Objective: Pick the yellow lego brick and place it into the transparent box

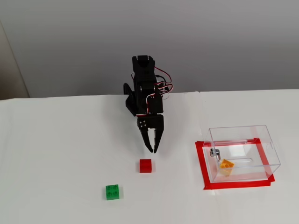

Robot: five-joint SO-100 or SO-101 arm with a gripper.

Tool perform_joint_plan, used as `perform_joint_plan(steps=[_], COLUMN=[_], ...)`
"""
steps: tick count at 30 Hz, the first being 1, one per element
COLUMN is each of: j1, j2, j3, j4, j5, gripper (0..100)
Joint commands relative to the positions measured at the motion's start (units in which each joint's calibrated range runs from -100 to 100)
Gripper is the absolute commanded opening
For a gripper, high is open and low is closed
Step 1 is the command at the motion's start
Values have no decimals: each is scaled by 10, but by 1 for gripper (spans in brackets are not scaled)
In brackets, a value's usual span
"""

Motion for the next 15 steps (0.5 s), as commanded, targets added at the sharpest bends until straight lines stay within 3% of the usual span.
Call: perform_joint_plan(steps=[1,15], j1=[-24,-16], j2=[-24,-46], j3=[24,29], j4=[0,2], j5=[3,5], gripper=[1,1])
